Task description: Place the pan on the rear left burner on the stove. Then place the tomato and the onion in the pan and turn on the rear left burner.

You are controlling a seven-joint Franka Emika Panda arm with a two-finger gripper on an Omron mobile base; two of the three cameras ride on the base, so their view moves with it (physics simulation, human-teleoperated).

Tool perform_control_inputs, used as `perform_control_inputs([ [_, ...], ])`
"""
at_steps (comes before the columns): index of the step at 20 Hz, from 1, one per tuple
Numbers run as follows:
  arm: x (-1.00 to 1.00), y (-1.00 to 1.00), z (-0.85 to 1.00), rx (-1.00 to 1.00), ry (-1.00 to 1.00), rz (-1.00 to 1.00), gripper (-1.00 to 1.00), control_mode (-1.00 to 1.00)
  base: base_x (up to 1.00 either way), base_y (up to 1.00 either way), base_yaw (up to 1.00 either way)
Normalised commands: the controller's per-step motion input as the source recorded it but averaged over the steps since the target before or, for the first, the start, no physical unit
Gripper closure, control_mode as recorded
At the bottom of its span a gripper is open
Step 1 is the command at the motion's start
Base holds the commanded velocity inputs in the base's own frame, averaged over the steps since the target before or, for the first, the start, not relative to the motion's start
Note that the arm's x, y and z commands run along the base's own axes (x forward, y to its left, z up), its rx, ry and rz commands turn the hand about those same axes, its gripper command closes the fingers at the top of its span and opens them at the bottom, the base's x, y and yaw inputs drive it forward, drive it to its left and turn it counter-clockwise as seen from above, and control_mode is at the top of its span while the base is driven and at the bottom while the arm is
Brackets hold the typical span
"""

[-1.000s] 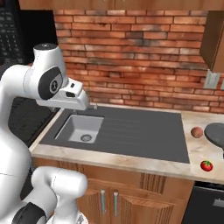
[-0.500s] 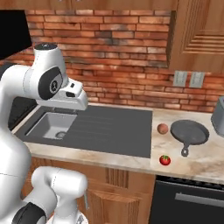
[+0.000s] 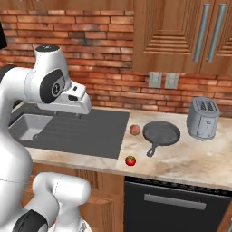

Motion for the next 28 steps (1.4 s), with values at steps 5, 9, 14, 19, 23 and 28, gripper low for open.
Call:
perform_control_inputs([
  [5, 0.00, 0.00, 0.00, 0.00, 0.00, 0.00, -1.00, 1.00, 0.09, -0.63, 0.00],
  [9, 0.00, 0.00, 0.00, 0.00, 0.00, 0.00, -1.00, 1.00, 0.15, -0.58, 0.00],
  [14, 0.00, 0.00, 0.00, 0.00, 0.00, 0.00, -1.00, 1.00, 0.18, -0.57, 0.00],
  [19, 0.00, 0.00, 0.00, 0.00, 0.00, 0.00, -1.00, 1.00, 0.25, -0.51, -0.01],
  [23, 0.00, 0.00, 0.00, 0.00, 0.00, 0.00, -1.00, 1.00, 0.29, -0.48, -0.01],
  [28, 0.13, -0.07, 0.00, 0.01, 0.04, 0.00, -1.00, -1.00, 0.18, -0.24, 0.00],
])
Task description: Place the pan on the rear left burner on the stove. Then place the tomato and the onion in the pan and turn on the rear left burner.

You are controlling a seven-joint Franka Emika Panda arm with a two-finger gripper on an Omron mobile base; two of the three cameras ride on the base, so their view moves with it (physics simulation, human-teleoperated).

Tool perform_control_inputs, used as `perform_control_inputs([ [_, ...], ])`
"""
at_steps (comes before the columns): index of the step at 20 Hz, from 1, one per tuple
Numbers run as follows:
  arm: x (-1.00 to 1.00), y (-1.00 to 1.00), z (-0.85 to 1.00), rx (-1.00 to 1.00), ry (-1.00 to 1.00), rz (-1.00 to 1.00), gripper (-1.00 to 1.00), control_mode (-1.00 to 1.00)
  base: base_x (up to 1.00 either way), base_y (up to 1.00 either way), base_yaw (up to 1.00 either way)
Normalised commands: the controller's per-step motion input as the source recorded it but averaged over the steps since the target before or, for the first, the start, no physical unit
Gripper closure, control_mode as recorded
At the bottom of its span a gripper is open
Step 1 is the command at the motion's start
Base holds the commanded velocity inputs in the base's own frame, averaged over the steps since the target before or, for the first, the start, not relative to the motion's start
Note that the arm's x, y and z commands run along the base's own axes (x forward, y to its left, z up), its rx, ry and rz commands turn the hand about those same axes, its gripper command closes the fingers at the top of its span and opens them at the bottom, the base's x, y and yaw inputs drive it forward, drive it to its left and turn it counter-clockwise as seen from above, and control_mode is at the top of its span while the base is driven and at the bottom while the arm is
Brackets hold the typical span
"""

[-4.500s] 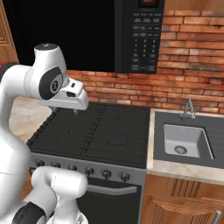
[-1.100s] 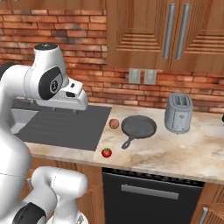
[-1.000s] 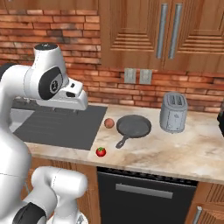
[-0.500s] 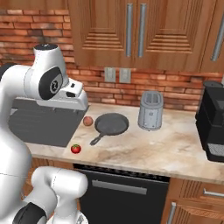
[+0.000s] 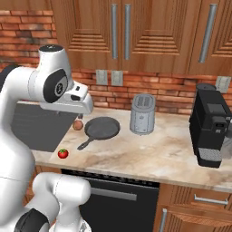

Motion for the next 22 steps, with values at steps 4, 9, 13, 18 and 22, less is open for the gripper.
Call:
perform_control_inputs([
  [4, 0.39, -0.02, -0.07, 0.01, 0.11, 0.00, -1.00, -1.00, 0.00, 0.00, 0.00],
  [9, 0.37, 0.05, -0.26, 0.01, 0.15, 0.00, -1.00, -1.00, 0.00, 0.00, 0.00],
  [13, 0.28, 0.20, -0.33, 0.00, 0.18, -0.01, -1.00, -1.00, 0.00, 0.00, 0.00],
  [18, 0.06, 0.13, -0.33, 0.00, 0.14, -0.04, -1.00, -1.00, 0.00, 0.00, 0.00],
  [22, 0.00, 0.00, -0.27, 0.03, 0.07, -0.10, -1.00, -1.00, 0.00, 0.00, 0.00],
])
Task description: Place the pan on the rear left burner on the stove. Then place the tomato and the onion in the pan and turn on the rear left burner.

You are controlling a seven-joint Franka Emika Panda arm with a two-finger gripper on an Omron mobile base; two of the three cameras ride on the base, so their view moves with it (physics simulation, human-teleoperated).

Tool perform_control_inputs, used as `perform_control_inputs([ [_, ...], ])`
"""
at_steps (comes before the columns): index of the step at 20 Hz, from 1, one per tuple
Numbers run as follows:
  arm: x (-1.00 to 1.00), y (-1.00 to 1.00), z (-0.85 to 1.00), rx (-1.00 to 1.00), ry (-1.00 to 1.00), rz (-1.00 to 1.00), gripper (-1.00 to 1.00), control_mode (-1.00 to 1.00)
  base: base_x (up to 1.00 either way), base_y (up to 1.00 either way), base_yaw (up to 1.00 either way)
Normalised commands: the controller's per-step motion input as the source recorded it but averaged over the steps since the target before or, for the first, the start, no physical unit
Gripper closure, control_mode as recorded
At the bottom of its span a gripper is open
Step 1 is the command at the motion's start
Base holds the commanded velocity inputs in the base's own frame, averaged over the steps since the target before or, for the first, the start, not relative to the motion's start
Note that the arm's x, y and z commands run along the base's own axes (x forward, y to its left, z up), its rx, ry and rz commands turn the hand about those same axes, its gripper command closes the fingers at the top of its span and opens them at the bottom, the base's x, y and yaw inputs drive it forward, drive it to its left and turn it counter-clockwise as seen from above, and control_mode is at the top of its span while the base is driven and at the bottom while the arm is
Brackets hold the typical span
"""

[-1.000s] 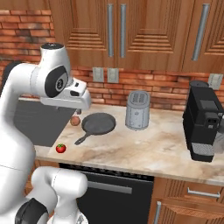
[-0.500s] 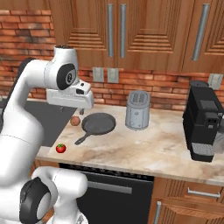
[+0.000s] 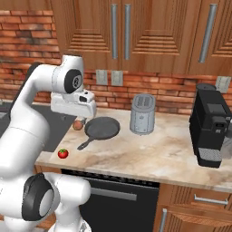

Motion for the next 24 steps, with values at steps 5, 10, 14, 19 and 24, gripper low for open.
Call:
perform_control_inputs([
  [5, 0.01, 0.00, -0.25, 0.06, 0.04, -0.13, -1.00, -1.00, 0.00, 0.00, 0.00],
  [10, 0.00, 0.00, -0.19, 0.03, 0.00, -0.12, -1.00, -1.00, 0.00, 0.00, 0.00],
  [14, 0.00, 0.00, -0.14, 0.00, 0.00, -0.12, -1.00, -1.00, 0.00, 0.00, 0.00],
  [19, 0.01, 0.00, -0.16, 0.00, 0.00, -0.14, -1.00, -1.00, 0.00, 0.00, 0.00],
  [24, 0.07, 0.00, -0.18, 0.00, 0.00, -0.14, -1.00, -1.00, 0.00, 0.00, 0.00],
])
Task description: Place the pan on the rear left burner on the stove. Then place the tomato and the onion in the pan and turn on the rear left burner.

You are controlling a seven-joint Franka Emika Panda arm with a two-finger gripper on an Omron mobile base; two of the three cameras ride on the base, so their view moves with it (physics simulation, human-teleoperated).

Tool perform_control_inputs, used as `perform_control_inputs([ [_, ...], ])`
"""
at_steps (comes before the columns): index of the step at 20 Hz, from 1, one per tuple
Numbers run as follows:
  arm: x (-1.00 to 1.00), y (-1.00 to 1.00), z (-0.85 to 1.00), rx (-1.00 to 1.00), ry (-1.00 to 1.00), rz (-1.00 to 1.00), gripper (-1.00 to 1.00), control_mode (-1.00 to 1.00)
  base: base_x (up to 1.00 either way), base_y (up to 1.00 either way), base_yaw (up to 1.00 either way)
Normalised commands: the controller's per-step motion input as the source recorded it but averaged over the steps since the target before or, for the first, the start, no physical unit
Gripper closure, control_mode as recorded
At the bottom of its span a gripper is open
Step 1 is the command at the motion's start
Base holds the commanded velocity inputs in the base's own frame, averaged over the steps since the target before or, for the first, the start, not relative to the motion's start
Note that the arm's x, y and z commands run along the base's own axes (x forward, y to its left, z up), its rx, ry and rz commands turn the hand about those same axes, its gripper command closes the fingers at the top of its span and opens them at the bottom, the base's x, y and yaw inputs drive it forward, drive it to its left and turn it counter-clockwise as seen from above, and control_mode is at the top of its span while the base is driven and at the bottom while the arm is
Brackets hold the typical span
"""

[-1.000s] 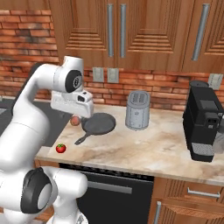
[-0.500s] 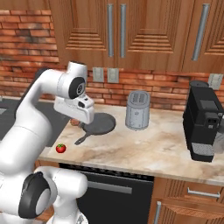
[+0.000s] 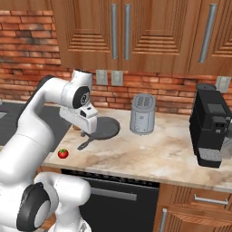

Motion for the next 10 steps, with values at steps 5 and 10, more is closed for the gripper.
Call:
perform_control_inputs([
  [5, 0.15, 0.00, -0.13, 0.00, 0.00, -0.12, -1.00, -1.00, 0.00, 0.00, 0.00],
  [10, 0.21, 0.00, -0.10, 0.00, 0.04, -0.10, -1.00, -1.00, 0.00, 0.00, 0.00],
])
